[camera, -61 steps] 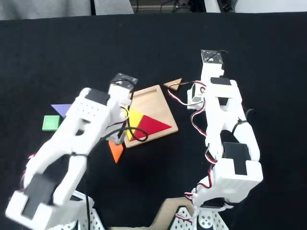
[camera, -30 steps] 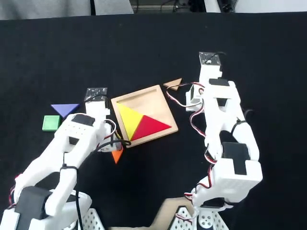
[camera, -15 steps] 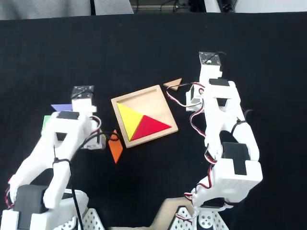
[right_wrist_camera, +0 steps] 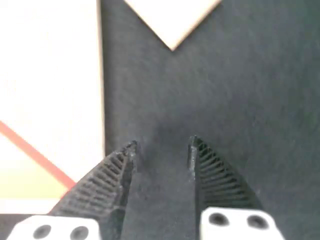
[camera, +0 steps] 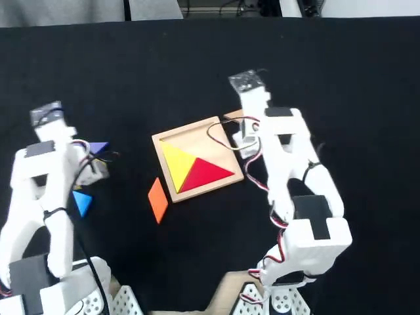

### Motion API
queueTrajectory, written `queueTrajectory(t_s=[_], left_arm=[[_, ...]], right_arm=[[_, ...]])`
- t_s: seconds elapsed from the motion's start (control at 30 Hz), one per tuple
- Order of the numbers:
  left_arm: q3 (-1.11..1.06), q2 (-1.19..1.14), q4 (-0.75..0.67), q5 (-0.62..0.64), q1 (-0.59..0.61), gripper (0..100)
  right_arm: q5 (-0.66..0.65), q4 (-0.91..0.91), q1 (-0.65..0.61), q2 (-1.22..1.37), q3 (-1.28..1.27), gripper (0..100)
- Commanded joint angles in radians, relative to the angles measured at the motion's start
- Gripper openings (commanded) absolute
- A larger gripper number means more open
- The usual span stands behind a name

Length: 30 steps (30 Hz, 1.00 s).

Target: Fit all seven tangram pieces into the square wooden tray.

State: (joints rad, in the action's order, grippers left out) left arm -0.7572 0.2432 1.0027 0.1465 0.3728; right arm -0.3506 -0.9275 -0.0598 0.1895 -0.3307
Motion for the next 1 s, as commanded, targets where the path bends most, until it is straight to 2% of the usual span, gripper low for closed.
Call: queueTrajectory(t_s=[0.0,0.17,0.3,0.47,0.53,0.63,0.8,0.97], left_arm=[[-0.036,0.018,-0.084,0.009,0.085,23],[-0.044,0.017,-0.098,0.009,0.245,23],[-0.045,0.015,-0.098,0.009,0.349,23],[-0.012,0.017,-0.114,-0.035,0.414,23],[0.031,0.017,-0.103,-0.166,0.404,23],[0.137,0.002,-0.014,-0.338,0.332,24],[0.315,-0.110,0.112,-0.433,0.177,24],[0.567,-0.353,0.180,-0.493,0.137,24]], right_arm=[[-0.031,-0.063,-0.011,-0.059,0.180,16.7],[-0.140,-0.216,-0.054,0.044,0.453,16.9],[-0.146,-0.325,-0.106,0.194,0.674,16.7],[-0.109,-0.491,-0.173,0.306,0.863,16.7],[-0.055,-0.526,-0.178,0.318,0.886,16.7],[0.002,-0.562,-0.176,0.323,0.883,16.7],[0.041,-0.580,-0.172,0.320,0.816,16.7],[0.041,-0.497,-0.158,0.318,0.693,16.7]])
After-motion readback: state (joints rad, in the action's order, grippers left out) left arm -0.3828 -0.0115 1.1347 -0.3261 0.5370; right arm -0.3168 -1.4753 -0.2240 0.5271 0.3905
